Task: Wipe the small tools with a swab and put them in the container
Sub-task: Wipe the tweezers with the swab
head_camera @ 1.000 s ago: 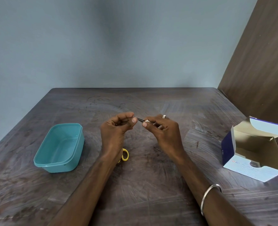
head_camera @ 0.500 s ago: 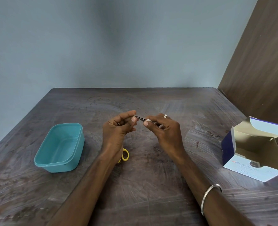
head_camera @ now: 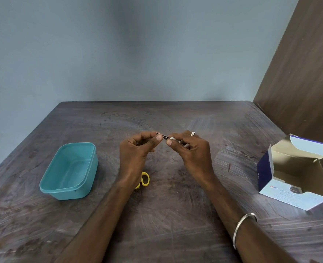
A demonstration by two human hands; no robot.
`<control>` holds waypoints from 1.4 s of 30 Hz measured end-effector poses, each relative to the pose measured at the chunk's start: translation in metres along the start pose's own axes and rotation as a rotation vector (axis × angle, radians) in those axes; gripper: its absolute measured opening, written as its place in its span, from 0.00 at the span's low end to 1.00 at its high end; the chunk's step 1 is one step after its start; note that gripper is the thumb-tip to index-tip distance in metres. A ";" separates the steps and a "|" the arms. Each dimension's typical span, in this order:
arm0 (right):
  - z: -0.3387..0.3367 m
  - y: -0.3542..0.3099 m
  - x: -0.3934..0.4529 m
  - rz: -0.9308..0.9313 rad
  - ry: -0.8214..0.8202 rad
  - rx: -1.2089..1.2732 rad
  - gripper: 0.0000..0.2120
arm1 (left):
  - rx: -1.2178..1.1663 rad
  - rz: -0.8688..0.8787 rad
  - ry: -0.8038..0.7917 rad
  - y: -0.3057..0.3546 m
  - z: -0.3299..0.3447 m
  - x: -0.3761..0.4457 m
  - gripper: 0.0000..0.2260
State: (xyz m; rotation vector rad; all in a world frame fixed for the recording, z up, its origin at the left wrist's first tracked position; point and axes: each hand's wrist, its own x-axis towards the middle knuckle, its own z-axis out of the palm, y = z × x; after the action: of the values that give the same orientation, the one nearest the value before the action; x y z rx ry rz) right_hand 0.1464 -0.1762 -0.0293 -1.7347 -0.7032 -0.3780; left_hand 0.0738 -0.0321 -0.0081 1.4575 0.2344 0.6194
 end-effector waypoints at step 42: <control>0.003 -0.013 0.000 0.573 0.028 0.516 0.09 | -0.017 -0.028 -0.123 -0.007 0.004 -0.003 0.08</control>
State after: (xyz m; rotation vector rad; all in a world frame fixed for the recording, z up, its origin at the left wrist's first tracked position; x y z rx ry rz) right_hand 0.1376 -0.1714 -0.0205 -1.3514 -0.2250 0.1672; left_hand 0.0746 -0.0371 -0.0149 1.4681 0.1535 0.5060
